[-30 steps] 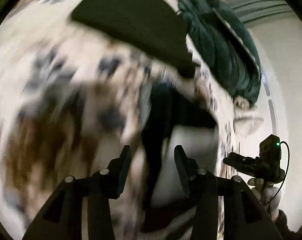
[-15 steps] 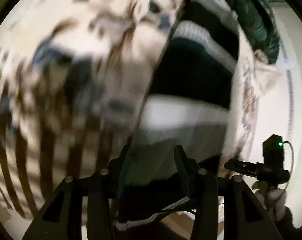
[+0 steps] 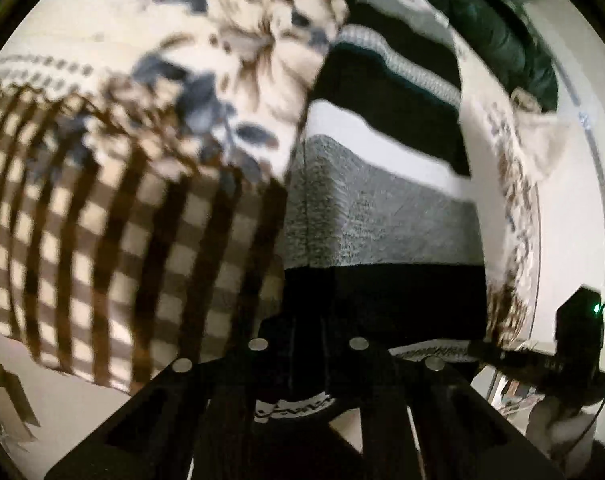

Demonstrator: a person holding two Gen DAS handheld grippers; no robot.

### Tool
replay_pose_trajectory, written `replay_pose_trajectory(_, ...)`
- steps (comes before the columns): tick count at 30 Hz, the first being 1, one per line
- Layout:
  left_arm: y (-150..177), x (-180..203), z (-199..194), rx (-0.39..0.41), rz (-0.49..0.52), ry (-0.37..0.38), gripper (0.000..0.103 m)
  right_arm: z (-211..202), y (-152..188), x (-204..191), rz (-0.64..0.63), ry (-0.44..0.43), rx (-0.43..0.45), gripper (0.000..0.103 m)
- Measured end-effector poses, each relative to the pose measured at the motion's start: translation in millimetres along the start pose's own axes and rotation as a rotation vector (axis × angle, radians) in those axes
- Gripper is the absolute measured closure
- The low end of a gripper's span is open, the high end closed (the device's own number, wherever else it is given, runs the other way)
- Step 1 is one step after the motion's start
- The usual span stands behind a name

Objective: Fold small clothes

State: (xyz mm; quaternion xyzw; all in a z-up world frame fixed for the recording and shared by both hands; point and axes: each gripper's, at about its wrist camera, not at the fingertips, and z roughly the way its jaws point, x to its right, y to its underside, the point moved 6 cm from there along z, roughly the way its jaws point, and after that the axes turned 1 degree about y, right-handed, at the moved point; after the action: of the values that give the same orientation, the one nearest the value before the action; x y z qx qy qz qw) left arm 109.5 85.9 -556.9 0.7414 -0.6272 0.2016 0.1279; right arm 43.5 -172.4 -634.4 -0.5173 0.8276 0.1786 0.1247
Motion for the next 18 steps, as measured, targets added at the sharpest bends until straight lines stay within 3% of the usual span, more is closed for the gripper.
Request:
replay_pose_trajectory(3,-8,-23,-4,0.005,-0.005,-0.059,0.095,6,10,0,-0.001,-0.070,-0.061,0.096)
replay_pose_trajectory(4,-7,-27,1,-0.013,-0.012,-0.069,0.091,18,15,7,-0.008,-0.046,-0.120,0.096)
replay_pose_trajectory(5,-6,-34,3,-0.037,-0.036,-0.056,0.090,26,18,11,-0.002,-0.013,-0.141,0.090)
replay_pose_trajectory(7,0,-43,2,-0.052,-0.089,-0.034,0.083,29,24,31,0.051,0.030,-0.152,0.088)
replay_pose_trajectory(10,13,-45,-7,-0.056,-0.118,-0.003,0.079,18,37,43,0.129,-0.095,-0.148,0.058)
replay_pose_trajectory(11,20,-45,-4,-0.069,-0.129,-0.005,0.079,15,41,46,0.151,-0.121,-0.142,0.055)
replay_pose_trajectory(14,36,-48,8,-0.116,-0.161,-0.014,0.079,22,54,58,0.263,-0.236,-0.149,0.055)
replay_pose_trajectory(16,42,-43,14,-0.126,-0.172,-0.037,0.079,30,50,68,0.329,-0.266,-0.139,0.055)
replay_pose_trajectory(18,42,-38,20,-0.101,-0.173,-0.072,0.080,37,45,70,0.385,-0.310,-0.104,0.065)
